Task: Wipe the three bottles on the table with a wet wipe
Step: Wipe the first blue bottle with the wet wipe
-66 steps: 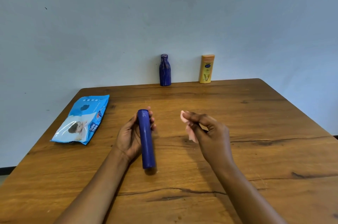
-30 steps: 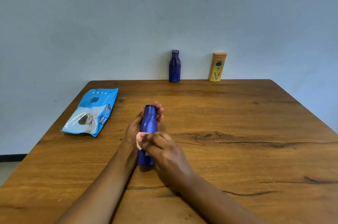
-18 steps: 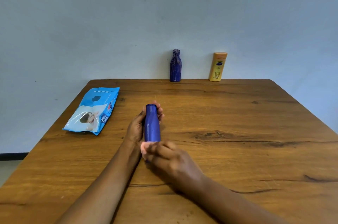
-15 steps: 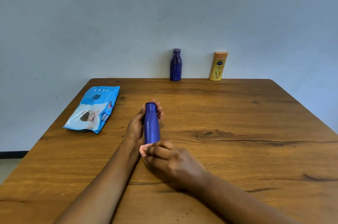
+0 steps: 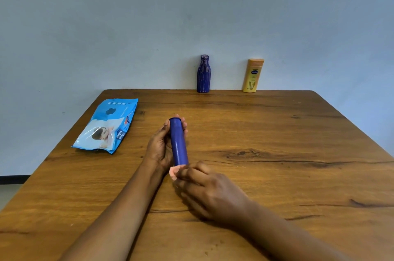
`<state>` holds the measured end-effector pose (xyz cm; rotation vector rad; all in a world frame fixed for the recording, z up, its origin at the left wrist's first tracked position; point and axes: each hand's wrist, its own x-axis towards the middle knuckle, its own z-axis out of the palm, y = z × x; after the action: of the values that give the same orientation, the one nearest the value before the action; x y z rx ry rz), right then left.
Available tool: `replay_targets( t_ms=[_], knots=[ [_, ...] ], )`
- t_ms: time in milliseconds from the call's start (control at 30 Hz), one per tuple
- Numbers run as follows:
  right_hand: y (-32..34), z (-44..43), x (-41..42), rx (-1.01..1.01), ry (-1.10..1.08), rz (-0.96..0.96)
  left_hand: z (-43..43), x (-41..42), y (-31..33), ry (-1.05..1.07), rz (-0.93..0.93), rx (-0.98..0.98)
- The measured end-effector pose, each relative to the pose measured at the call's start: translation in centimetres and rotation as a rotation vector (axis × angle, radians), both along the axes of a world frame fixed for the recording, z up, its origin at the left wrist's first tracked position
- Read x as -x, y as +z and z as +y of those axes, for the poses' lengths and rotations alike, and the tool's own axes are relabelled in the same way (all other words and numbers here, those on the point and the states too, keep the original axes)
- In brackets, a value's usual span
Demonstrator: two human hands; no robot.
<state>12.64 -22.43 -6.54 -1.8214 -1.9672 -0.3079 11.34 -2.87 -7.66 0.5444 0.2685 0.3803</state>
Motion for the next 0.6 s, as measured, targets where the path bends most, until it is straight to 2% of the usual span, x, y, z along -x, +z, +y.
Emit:
replay_targets(
  t_ms=[167, 333, 433, 600],
  knots=[
    [1.5, 2.7, -2.1, -0.021, 0.069, 0.011, 0.0, 0.0, 0.2, 0.021, 0.017, 0.008],
    [3.0, 5.9, -3.0, -0.108, -0.163, 0.163, 0.0, 0.1, 0.3, -0.014, 0.007, 0.071],
    [1.3, 4.2, -0.7, -0.066, -0.195, 0.222, 0.0, 0.1, 0.2, 0.002, 0.011, 0.019],
    [-0.5, 1.1, 0.6, -0.040, -0.210, 0.131, -0.2, -0.1, 0.2, 0.007, -0.054, -0.035]
  ],
)
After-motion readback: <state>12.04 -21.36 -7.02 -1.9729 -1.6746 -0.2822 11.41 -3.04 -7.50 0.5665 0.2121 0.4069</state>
